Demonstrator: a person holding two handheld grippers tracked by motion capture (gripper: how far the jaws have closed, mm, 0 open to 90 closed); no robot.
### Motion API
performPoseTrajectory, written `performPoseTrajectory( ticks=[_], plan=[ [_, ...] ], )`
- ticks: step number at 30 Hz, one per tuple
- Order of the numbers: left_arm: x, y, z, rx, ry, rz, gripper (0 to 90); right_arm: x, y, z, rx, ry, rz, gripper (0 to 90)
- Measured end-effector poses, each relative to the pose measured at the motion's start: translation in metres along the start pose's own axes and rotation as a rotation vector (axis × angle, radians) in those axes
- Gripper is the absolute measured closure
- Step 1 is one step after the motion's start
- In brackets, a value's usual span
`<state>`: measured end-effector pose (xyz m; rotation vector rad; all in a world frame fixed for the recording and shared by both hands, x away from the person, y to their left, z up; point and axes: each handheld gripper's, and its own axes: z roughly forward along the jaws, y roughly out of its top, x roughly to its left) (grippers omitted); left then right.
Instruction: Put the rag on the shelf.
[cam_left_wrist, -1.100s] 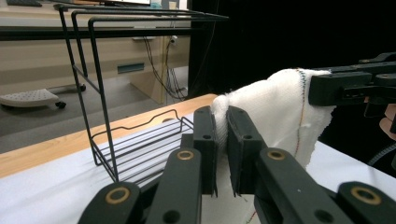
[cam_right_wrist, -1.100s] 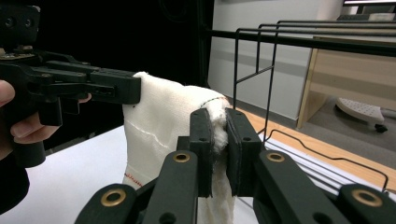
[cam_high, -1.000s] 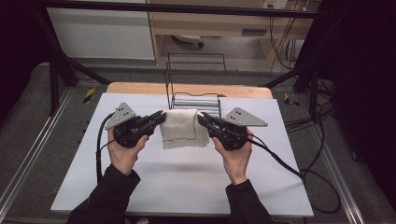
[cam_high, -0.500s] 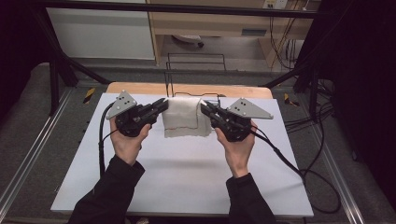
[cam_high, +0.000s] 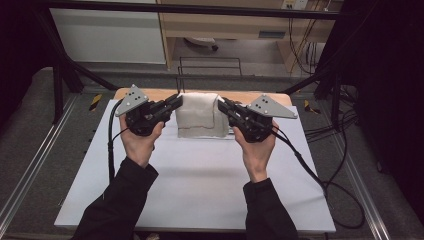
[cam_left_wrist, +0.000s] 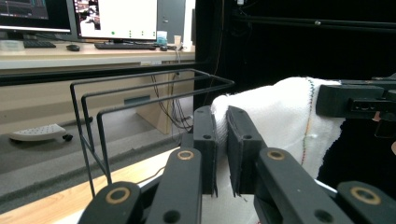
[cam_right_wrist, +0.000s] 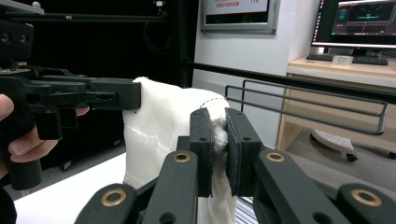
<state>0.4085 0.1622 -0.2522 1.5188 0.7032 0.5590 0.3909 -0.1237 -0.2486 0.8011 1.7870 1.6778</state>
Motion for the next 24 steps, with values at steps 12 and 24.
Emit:
performPoseTrajectory(
  ticks=[12, 24],
  plan=[
    [0.002, 0.016, 0.011, -0.031, 0.005, 0.001, 82.8, -0.007, 0.017, 0.003, -0.033, -0.029, -0.017, 82.6],
    [0.005, 0.034, 0.02, -0.063, 0.017, 0.014, 82.8, -0.014, 0.036, 0.009, -0.056, -0.051, -0.025, 82.6]
  ],
)
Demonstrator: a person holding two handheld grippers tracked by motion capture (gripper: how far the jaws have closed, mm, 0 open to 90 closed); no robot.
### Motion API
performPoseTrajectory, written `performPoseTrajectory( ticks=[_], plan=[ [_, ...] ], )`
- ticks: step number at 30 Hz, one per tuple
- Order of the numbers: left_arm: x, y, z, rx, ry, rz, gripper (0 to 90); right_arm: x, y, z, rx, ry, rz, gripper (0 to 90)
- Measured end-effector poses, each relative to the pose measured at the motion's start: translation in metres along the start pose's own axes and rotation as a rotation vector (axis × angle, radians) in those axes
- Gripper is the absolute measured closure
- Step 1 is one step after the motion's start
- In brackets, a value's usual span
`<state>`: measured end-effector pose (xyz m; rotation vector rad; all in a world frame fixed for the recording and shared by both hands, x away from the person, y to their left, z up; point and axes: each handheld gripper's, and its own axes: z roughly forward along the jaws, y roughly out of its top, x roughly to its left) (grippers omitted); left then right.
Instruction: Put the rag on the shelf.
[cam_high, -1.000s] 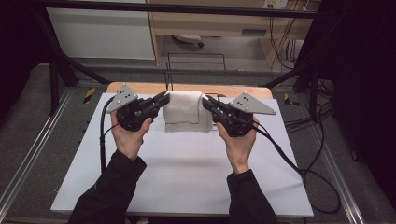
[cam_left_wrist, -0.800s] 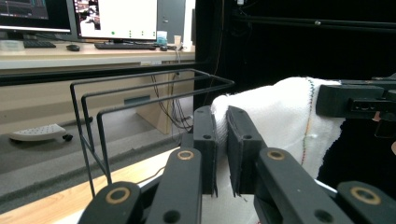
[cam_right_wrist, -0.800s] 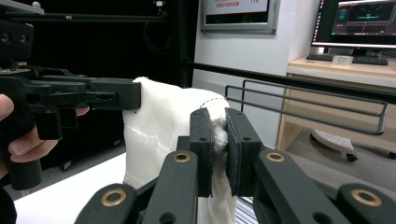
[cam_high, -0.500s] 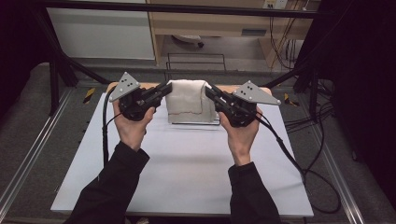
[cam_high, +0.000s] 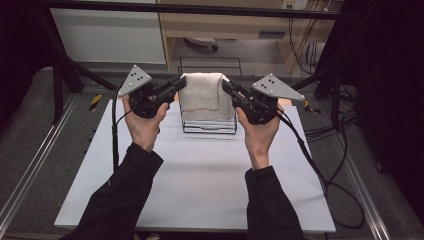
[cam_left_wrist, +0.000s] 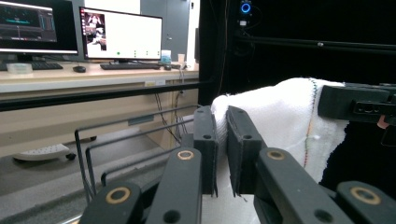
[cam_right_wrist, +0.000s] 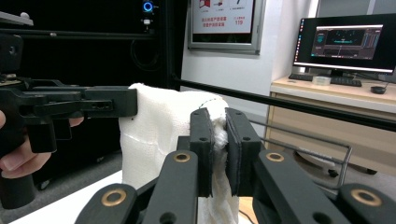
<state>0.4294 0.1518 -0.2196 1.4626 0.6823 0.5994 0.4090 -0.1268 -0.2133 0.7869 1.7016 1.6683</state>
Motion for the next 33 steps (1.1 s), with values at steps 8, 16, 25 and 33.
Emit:
performPoseTrajectory(
  ticks=[8, 16, 25, 33],
  plan=[
    [0.001, 0.013, 0.004, -0.017, 0.006, 0.015, 82.8, -0.006, 0.012, 0.005, -0.019, -0.011, -0.004, 82.6],
    [0.006, 0.022, 0.011, -0.032, 0.013, 0.013, 82.8, -0.012, 0.02, 0.014, -0.034, -0.022, 0.007, 82.7],
    [0.011, 0.033, 0.016, -0.05, 0.021, 0.013, 82.9, -0.016, 0.031, 0.022, -0.045, -0.026, 0.007, 82.7],
    [0.014, 0.043, 0.02, -0.062, 0.031, 0.031, 82.9, -0.021, 0.039, 0.028, -0.059, -0.035, 0.013, 82.7]
  ],
)
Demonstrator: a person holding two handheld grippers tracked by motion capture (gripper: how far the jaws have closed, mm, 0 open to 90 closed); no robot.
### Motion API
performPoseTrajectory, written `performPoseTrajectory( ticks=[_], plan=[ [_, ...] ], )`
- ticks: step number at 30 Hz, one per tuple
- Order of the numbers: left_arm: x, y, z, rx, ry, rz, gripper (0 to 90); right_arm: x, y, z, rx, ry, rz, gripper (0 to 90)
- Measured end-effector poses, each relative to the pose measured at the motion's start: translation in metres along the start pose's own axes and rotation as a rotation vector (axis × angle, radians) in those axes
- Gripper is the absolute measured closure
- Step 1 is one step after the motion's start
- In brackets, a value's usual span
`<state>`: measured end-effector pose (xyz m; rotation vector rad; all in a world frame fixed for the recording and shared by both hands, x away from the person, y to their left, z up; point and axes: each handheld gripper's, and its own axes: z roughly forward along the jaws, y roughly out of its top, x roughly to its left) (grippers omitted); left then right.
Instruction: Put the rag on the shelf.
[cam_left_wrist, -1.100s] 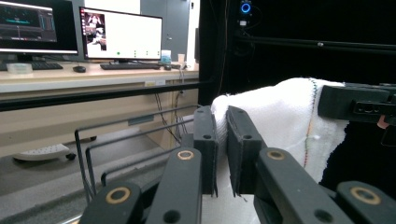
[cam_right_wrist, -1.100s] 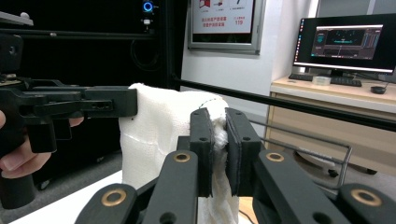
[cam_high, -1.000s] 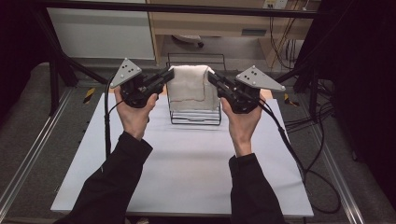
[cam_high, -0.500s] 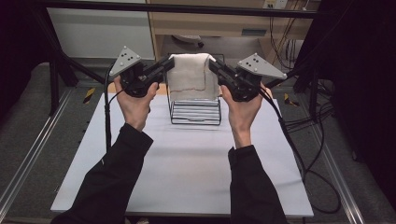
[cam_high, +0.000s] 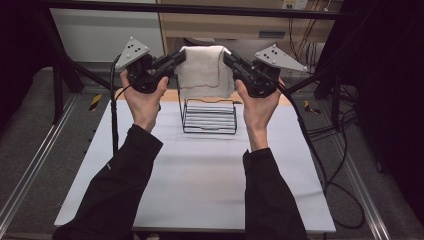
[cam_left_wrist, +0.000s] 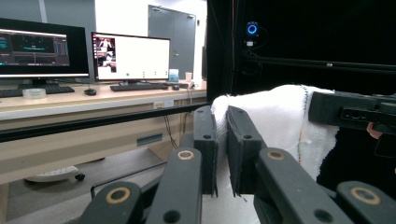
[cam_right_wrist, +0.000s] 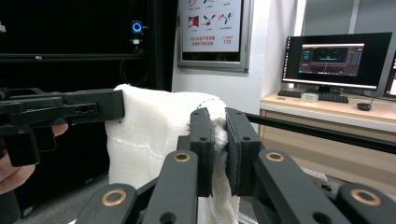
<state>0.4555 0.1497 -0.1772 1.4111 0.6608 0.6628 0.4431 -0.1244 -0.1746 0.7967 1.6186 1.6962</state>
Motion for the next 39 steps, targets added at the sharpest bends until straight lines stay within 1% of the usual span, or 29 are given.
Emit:
performPoseTrajectory(
  ticks=[1, 2, 3, 7, 9, 12, 16, 17, 23, 26, 27, 30, 33, 35, 39],
  plan=[
    [0.0, 0.001, 0.002, -0.001, -0.004, -0.009, 82.9, -0.001, 0.001, 0.001, -0.003, 0.001, 0.002, 82.7],
    [0.001, 0.002, 0.003, -0.001, -0.003, -0.009, 82.9, -0.002, 0.002, 0.002, -0.005, 0.0, 0.001, 82.7],
    [0.002, 0.003, 0.004, 0.0, 0.004, 0.003, 82.9, -0.002, 0.003, 0.003, -0.002, -0.003, -0.001, 82.7],
    [0.005, 0.007, 0.009, -0.005, 0.003, -0.012, 82.9, -0.005, 0.008, 0.009, -0.001, -0.01, -0.004, 82.7],
    [0.008, 0.009, 0.011, 0.001, 0.006, -0.005, 82.9, -0.006, 0.01, 0.012, -0.003, -0.013, -0.004, 82.7],
    [0.012, 0.012, 0.015, 0.001, 0.007, -0.01, 82.9, -0.008, 0.013, 0.016, -0.004, -0.017, -0.011, 82.7],
    [0.018, 0.016, 0.021, 0.008, 0.019, -0.008, 82.9, -0.01, 0.016, 0.022, -0.002, -0.016, 0.001, 82.7],
    [0.019, 0.016, 0.022, 0.011, 0.02, -0.004, 82.9, -0.01, 0.016, 0.025, -0.002, -0.018, -0.002, 82.7],
    [0.027, 0.019, 0.029, 0.01, 0.024, -0.029, 82.9, -0.013, 0.019, 0.033, 0.001, -0.019, 0.003, 82.7],
    [0.03, 0.021, 0.032, 0.014, 0.03, -0.025, 82.9, -0.015, 0.021, 0.037, 0.006, -0.022, 0.001, 82.7],
    [0.03, 0.021, 0.033, 0.013, 0.032, -0.027, 82.9, -0.017, 0.021, 0.039, 0.008, -0.021, -0.002, 82.7],
    [0.031, 0.022, 0.037, 0.014, 0.042, -0.008, 82.9, -0.02, 0.021, 0.042, 0.008, -0.025, 0.001, 82.8],
    [0.034, 0.022, 0.041, 0.014, 0.046, -0.015, 82.9, -0.023, 0.021, 0.047, 0.005, -0.029, 0.008, 82.8],
    [0.036, 0.02, 0.045, 0.014, 0.047, -0.028, 82.9, -0.025, 0.02, 0.05, 0.007, -0.029, 0.013, 82.8],
    [0.042, 0.015, 0.053, 0.023, 0.06, -0.04, 82.9, -0.031, 0.016, 0.057, 0.021, -0.035, 0.015, 82.8]
  ],
)
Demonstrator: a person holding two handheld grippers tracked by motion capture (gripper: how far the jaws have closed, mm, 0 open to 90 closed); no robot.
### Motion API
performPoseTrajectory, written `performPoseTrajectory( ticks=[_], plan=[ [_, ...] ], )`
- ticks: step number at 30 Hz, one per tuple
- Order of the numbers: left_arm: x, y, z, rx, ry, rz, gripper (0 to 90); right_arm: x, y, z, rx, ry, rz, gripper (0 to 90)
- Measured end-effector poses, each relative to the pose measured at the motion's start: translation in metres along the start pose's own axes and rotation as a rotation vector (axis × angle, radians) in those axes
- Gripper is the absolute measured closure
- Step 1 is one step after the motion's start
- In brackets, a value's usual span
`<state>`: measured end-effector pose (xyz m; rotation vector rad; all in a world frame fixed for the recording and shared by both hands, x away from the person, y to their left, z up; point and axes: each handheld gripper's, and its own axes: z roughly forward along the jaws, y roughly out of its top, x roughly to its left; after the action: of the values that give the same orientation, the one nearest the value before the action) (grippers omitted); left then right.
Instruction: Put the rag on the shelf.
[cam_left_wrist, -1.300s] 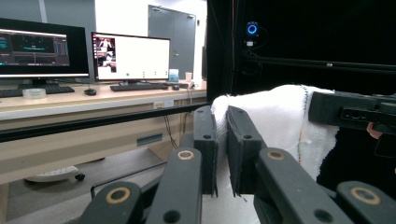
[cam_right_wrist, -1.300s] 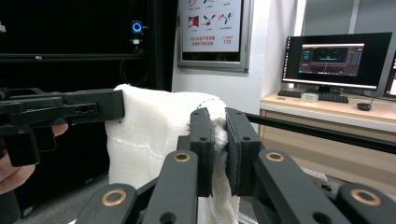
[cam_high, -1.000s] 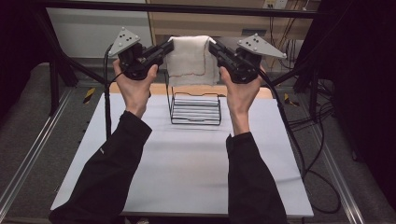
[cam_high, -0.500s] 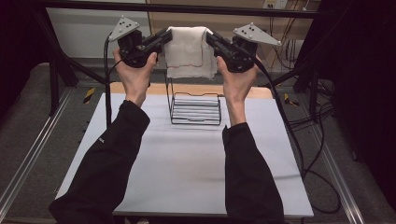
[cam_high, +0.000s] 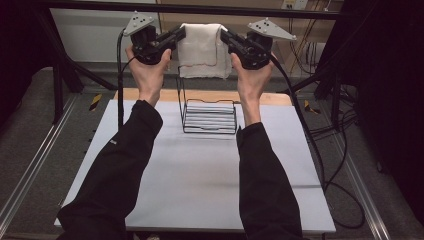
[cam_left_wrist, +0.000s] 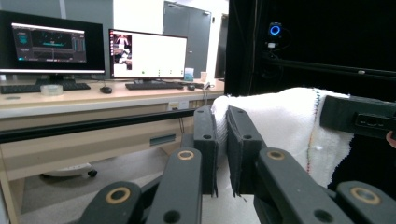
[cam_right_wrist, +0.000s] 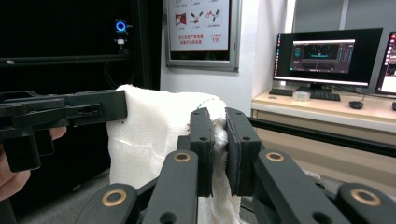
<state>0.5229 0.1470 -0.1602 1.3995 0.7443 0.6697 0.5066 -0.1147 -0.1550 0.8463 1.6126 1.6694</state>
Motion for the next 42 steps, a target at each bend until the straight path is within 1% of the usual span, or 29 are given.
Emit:
performPoseTrajectory(
  ticks=[1, 3, 7, 9, 12, 15, 22, 26, 30, 31, 33, 36, 42],
  plan=[
    [0.001, -0.001, 0.002, 0.0, -0.001, -0.008, 82.9, -0.001, -0.001, 0.002, 0.001, -0.002, -0.002, 82.8],
    [0.004, -0.002, 0.005, -0.006, -0.003, -0.01, 82.9, -0.003, -0.001, 0.004, 0.007, -0.003, -0.004, 82.8],
    [0.007, -0.003, 0.009, -0.001, -0.002, -0.002, 82.9, -0.006, -0.002, 0.009, 0.009, -0.007, -0.003, 82.8],
    [0.008, -0.005, 0.011, 0.001, 0.001, 0.005, 82.9, -0.008, -0.003, 0.012, 0.02, -0.009, 0.0, 82.8],
    [0.01, -0.007, 0.013, 0.008, 0.005, -0.003, 82.9, -0.008, -0.005, 0.014, 0.03, -0.008, 0.001, 82.8],
    [0.012, -0.011, 0.013, 0.014, -0.001, -0.006, 82.9, -0.009, -0.007, 0.014, 0.042, -0.007, -0.013, 82.8],
    [0.01, -0.02, 0.016, 0.031, -0.008, 0.0, 82.9, -0.012, -0.015, 0.013, 0.063, -0.017, -0.01, 82.7],
    [0.01, -0.023, 0.018, 0.043, -0.007, 0.004, 82.9, -0.015, -0.021, 0.013, 0.071, -0.012, 0.003, 82.8],
    [0.009, -0.025, 0.021, 0.055, -0.01, 0.025, 82.9, -0.017, -0.027, 0.013, 0.085, -0.021, 0.005, 82.7],
    [0.009, -0.026, 0.021, 0.055, -0.012, 0.025, 82.8, -0.018, -0.028, 0.013, 0.087, -0.021, 0.004, 82.8],
    [0.009, -0.029, 0.023, 0.064, -0.005, 0.034, 82.9, -0.019, -0.031, 0.013, 0.089, -0.021, 0.005, 82.8],
    [0.009, -0.034, 0.025, 0.075, -0.005, 0.034, 82.9, -0.021, -0.035, 0.014, 0.106, -0.027, 0.0, 82.8],
    [0.008, -0.041, 0.027, 0.086, -0.007, 0.036, 82.8, -0.023, -0.042, 0.013, 0.113, -0.024, 0.005, 82.8]
  ],
)
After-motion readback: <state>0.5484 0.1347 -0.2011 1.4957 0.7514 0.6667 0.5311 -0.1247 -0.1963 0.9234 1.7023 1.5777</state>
